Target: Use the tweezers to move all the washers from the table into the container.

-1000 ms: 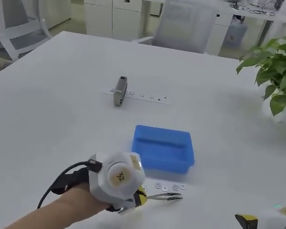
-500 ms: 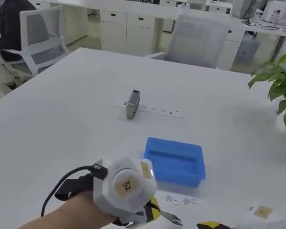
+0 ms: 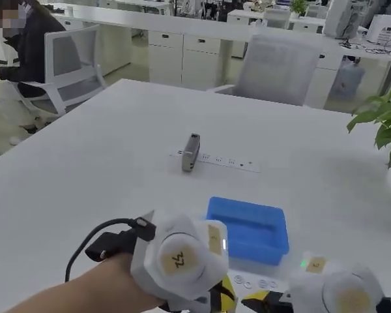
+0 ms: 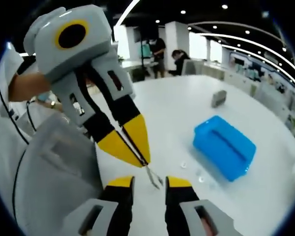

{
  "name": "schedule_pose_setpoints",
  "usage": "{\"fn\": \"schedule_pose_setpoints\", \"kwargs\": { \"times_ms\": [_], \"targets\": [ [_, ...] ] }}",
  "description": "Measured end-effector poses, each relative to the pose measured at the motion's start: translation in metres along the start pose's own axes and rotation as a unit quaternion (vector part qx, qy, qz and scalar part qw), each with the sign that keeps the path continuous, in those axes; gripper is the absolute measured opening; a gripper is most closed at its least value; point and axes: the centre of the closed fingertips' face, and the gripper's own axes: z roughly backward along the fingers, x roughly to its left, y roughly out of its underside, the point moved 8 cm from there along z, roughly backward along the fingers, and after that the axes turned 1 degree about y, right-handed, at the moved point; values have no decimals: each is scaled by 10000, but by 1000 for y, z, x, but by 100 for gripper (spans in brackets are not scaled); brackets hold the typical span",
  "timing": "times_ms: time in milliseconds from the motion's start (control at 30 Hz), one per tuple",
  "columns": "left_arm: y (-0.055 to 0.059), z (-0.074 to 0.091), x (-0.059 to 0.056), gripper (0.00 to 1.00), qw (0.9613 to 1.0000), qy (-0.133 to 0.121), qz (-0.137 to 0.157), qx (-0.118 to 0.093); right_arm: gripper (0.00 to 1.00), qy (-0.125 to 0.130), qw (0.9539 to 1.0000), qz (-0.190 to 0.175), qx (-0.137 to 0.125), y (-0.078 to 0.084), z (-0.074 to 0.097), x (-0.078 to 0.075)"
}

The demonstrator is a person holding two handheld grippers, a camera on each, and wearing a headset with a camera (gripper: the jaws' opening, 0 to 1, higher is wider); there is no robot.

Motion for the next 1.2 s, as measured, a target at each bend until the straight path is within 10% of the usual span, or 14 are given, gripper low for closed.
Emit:
{"fn": "schedule_pose_setpoints", "kwargs": {
  "times_ms": [367,833,1100,1200],
  "targets": [
    [-4,4,-13,0,9964,521,-669,33,9,-408,9981,448,144,-1,-8,9],
    [-1,2,-16,0,9964,597,-588,-76,3,-458,9964,685,211,3,-19,18],
    [13,5,-15,0,9975,-290,532,-370,1,-392,9978,503,170,4,-19,16],
    [23,11,-15,8,9857,-767,1376,-603,1,-344,9985,389,148,4,-18,14]
  ]
}}
